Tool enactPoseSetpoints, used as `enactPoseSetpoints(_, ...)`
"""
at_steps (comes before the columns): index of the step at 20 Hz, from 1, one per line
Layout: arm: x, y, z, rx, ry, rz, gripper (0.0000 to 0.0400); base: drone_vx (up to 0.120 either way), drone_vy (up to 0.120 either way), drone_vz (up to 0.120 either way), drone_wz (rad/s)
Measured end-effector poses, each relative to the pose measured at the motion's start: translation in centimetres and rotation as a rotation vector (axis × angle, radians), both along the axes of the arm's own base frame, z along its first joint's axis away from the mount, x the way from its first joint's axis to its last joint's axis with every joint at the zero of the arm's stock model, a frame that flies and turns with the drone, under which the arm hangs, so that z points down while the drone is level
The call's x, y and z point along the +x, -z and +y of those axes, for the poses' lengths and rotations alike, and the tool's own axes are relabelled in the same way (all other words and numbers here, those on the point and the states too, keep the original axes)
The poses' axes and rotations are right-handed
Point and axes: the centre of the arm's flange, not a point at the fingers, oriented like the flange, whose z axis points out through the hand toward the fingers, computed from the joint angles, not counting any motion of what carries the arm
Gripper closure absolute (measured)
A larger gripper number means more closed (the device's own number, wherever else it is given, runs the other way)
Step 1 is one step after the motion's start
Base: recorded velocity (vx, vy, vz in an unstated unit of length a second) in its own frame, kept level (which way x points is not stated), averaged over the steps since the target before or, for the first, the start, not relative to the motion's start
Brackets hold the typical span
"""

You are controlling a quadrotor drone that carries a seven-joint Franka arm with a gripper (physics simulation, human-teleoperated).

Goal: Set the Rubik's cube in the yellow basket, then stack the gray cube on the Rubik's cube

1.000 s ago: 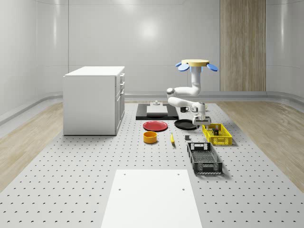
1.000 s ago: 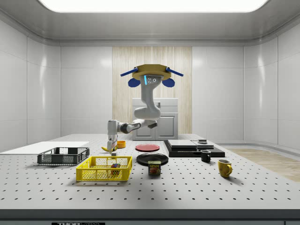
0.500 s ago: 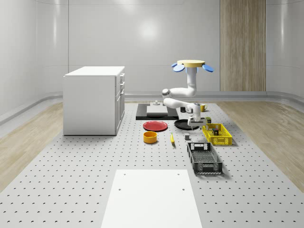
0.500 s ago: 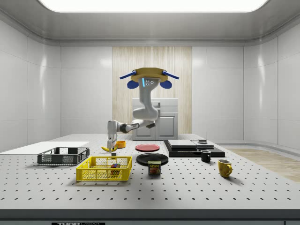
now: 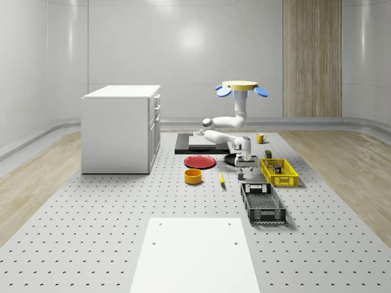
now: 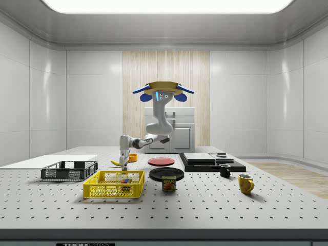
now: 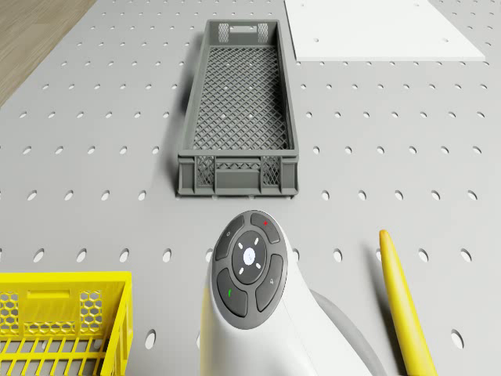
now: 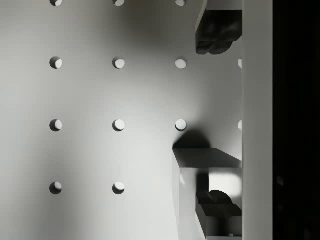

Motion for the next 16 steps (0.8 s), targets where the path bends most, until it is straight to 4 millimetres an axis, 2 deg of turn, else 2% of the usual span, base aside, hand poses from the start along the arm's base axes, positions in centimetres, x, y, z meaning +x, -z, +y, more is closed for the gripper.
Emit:
enactPoseSetpoints(2,0.0,0.0,0.0,0.0,0.0,0.0,0.0,0.08,-0.12,0.0,0.0)
enactPoseSetpoints(7,0.0,0.0,0.0,0.0,0.0,0.0,0.0,0.0,-0.12,0.0,0.0)
enactPoseSetpoints(11,0.0,-0.2,0.0,0.0,0.0,0.0,0.0,0.0,-0.01,0.0,0.0)
enactPoseSetpoints(16,0.0,-1.7,0.0,0.0,0.0,0.0,0.0,0.0,0.0,0.0,0.0)
